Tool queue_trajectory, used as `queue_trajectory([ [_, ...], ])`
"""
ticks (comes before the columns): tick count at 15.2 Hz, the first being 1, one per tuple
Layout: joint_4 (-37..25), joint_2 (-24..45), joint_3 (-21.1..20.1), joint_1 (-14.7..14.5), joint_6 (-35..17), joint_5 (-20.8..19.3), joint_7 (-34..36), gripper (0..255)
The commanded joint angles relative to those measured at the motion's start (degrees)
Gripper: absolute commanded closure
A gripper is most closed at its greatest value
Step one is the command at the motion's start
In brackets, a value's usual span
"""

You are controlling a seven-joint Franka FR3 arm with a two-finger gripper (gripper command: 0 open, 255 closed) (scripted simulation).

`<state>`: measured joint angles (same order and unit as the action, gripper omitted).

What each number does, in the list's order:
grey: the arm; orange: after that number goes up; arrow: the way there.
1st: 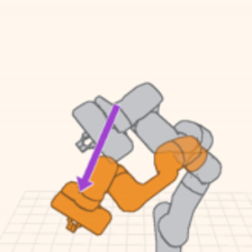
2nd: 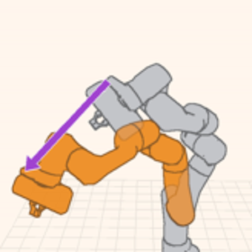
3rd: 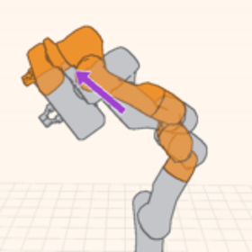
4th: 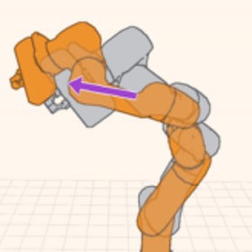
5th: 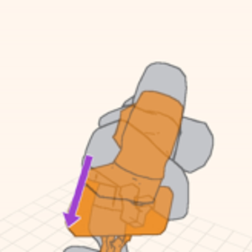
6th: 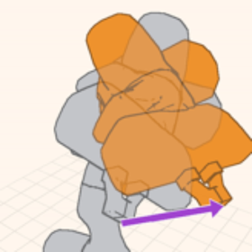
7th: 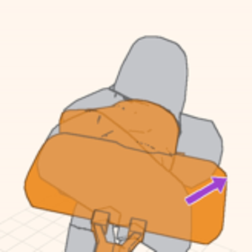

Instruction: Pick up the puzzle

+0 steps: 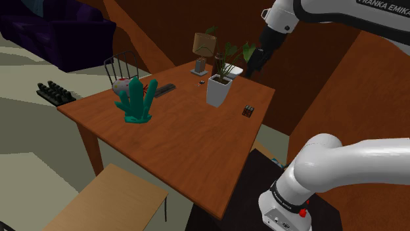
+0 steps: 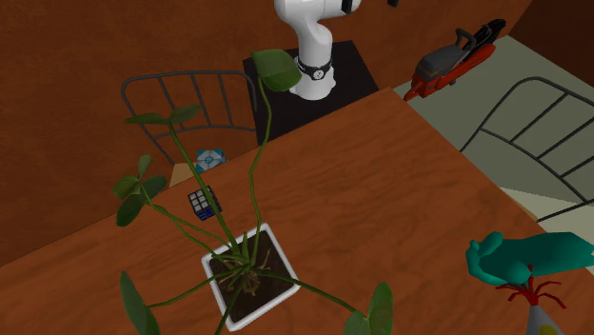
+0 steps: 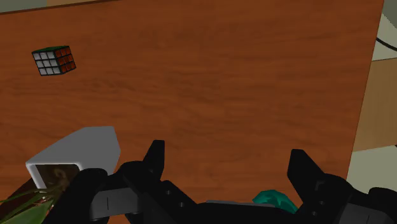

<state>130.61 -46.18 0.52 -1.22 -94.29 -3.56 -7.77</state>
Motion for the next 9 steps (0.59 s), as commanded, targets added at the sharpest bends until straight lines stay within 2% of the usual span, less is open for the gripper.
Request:
queue_trajectory([
  [1, 0.00, 0.00, 0.00, 0.00, 0.00, 0.00, 0.00, 0],
  [9, 4.96, 5.54, 8.47, 2.51, -9.14, -3.82, -7.33, 0],
])
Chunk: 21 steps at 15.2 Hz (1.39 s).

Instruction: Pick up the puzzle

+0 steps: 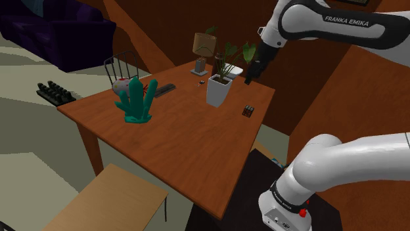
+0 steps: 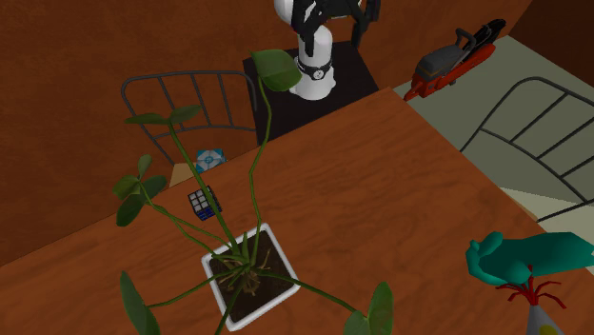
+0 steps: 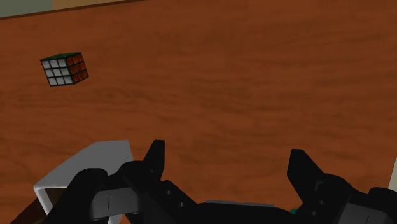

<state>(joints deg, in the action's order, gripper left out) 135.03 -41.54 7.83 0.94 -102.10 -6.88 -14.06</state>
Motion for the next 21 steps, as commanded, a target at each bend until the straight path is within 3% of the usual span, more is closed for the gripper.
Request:
queue_trajectory([
  [1, 0.88, 1.91, 2.23, 0.64, -2.51, -0.90, -1.95, 0],
  [12, 0.27, 17.30, 14.15, 2.79, -15.49, -2.59, -12.80, 0],
  [17, -2.60, 26.72, 19.47, 2.96, -20.80, -0.31, -18.91, 0],
  [21, -6.07, 35.33, 23.16, 3.22, -24.34, 3.75, -24.85, 0],
])
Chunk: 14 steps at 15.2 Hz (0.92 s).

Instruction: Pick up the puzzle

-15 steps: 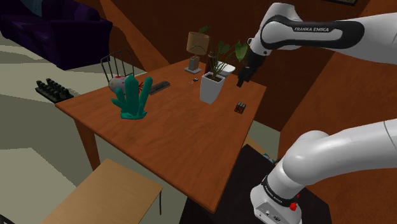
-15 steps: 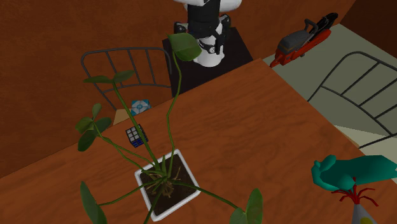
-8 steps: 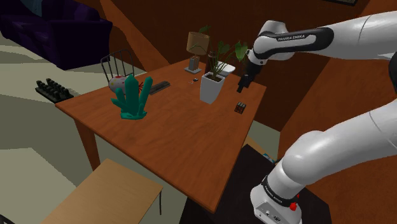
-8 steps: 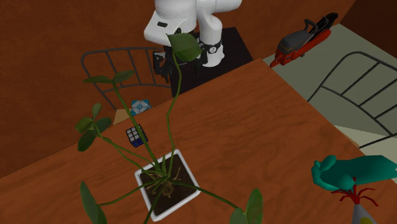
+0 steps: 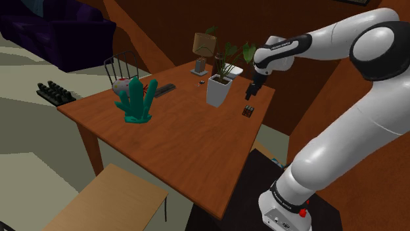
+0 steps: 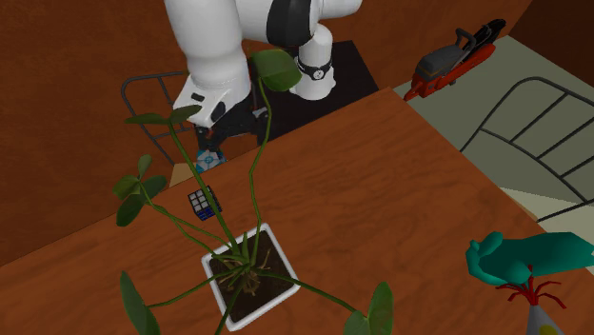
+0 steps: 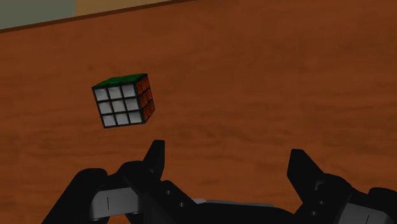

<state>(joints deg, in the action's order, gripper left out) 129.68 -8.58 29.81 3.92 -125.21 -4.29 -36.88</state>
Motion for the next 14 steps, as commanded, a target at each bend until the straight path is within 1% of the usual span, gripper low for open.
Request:
queue_trajectory([
  [1, -1.76, 4.67, 1.93, 0.41, -1.97, 2.51, -3.67, 0],
  [3, -4.04, 9.40, 3.10, 1.05, -3.21, 5.54, -7.08, 0],
  [6, -8.01, 16.69, 3.86, 2.86, -4.43, 10.53, -12.22, 0],
  [11, -16.05, 28.62, 2.75, 7.98, -4.89, 18.02, -19.41, 0],
  [12, -17.37, 30.30, 2.39, 8.90, -4.82, 18.89, -20.23, 0],
  [14, -17.04, 31.27, 1.88, 9.30, -6.01, 19.59, -20.68, 0],
])
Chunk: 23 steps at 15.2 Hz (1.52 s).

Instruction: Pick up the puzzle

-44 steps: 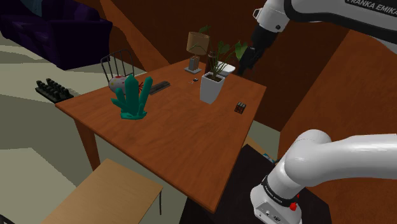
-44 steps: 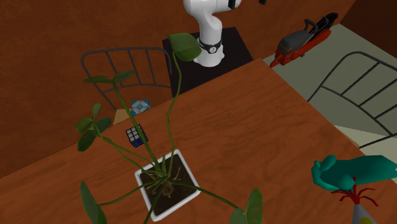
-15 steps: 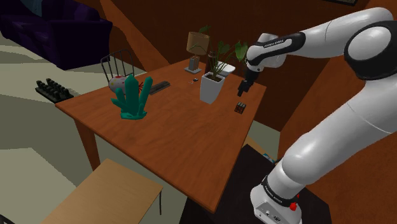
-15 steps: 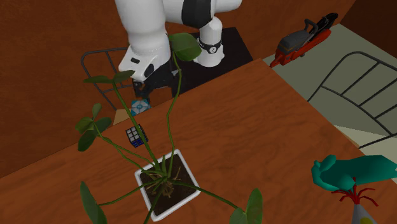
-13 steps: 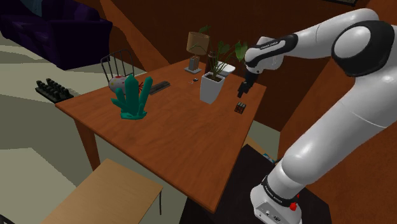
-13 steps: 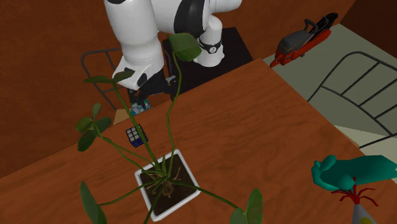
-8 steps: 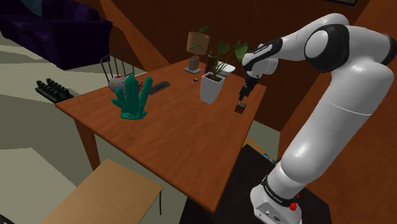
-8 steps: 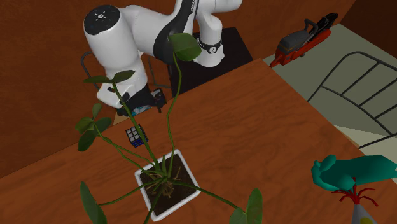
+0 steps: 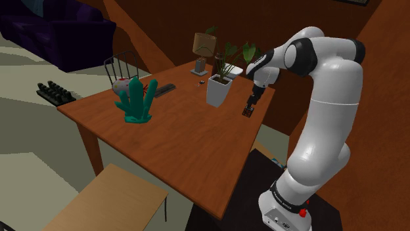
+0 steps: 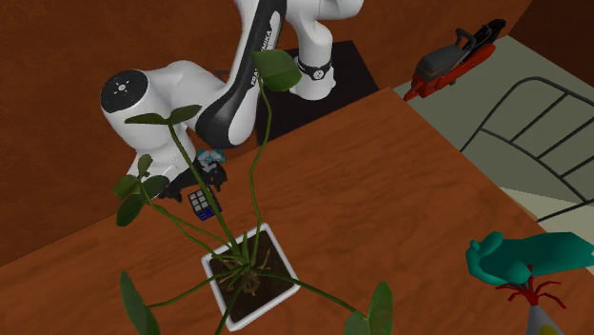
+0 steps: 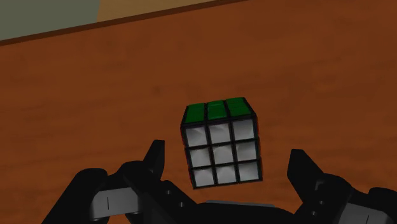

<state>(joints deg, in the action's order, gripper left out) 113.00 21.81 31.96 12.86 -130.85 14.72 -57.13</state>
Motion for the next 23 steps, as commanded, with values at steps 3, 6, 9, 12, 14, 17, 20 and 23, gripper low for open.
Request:
queue_trajectory([
  [3, 0.04, 2.42, -0.95, 0.88, -2.10, 1.72, -1.16, 0],
  [6, 0.29, 3.78, -1.58, 1.36, -3.55, 2.73, -1.80, 0],
  [9, 0.37, 3.80, -1.60, 1.34, -3.65, 2.76, -1.80, 255],
  [12, 0.39, 3.81, -1.61, 1.34, -3.68, 2.77, -1.80, 255],
  [14, 0.36, 3.82, -1.61, 1.35, -3.66, 2.77, -1.81, 255],
  [17, 0.29, 3.78, -1.58, 1.36, -3.55, 2.73, -1.80, 255],
  [20, -0.01, 2.20, -0.84, 0.80, -1.86, 1.56, -1.05, 255],
  [23, -0.42, 0.67, -0.18, 0.30, -0.12, 0.42, -0.32, 255],
])
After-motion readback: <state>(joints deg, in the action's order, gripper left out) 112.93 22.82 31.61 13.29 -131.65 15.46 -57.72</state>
